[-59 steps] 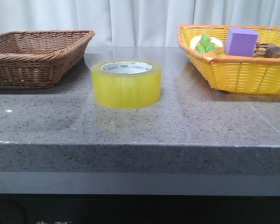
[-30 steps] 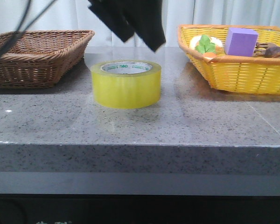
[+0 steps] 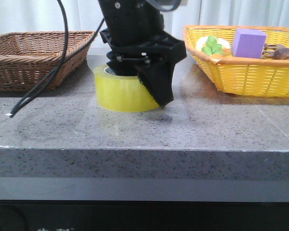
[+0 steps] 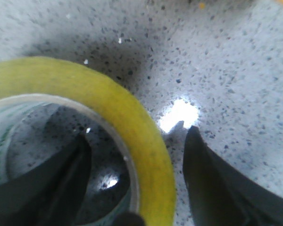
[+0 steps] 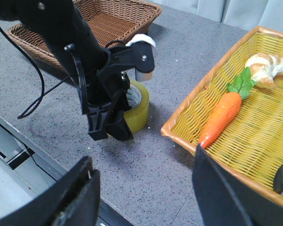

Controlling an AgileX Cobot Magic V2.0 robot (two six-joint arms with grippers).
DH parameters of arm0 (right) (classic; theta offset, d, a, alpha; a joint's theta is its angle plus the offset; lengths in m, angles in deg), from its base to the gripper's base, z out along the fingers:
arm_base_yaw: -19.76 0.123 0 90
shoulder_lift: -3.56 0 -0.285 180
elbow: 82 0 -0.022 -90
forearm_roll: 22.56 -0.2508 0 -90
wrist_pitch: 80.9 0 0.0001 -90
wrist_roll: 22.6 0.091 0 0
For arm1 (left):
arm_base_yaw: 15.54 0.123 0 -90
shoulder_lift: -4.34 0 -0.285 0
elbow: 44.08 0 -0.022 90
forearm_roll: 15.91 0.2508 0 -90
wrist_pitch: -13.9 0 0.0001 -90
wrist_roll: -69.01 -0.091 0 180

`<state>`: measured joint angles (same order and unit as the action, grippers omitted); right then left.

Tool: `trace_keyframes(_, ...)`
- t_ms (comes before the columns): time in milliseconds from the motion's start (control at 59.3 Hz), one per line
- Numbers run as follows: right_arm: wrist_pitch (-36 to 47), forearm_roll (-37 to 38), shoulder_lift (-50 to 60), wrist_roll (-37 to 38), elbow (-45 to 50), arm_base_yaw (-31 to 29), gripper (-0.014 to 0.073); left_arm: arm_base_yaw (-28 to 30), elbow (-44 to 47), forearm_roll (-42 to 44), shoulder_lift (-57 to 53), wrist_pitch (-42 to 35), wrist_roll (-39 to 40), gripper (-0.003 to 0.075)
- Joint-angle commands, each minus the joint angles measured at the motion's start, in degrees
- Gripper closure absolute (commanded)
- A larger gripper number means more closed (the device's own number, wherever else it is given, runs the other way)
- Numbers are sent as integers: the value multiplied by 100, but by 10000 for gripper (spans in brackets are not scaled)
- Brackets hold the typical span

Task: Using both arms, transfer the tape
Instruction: 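Lower the left gripper onto the tape roll and grasp its rim, then lift the tape roll with the left gripper toward the brown basket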

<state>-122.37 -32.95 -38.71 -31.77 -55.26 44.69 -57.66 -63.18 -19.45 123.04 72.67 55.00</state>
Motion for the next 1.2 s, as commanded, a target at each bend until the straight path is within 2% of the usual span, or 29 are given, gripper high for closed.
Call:
trace_keyframes(0, 414, -65, -13, -43, -135, -39, 137, -40, -201, -96, -309, -168, -5, 389)
trace_keyframes(152, 414, -65, -13, -43, -135, -39, 137, -40, -261, -106, -309, -96, 5, 591)
trace_keyframes(236, 414, -65, -13, -43, -135, -39, 137, -40, -363, -106, -309, 0, 16, 636)
trace_keyframes(472, 414, -65, -13, -43, -135, -39, 137, 24, -967, -16, -382, 324, 26, 639)
trace_keyframes(640, 414, -65, -13, -43, -135, -39, 137, 332, -1677, -7, -391, 543, 110, 639)
trace_keyframes(859, 414, -65, -13, -43, -135, -39, 137, 989, -2243, -3, -395, 758, 165, 639)
trace_keyframes(1179, 414, -65, -13, -43, -135, -39, 137, 2220, -2312, 25, -336, 781, 165, 639)
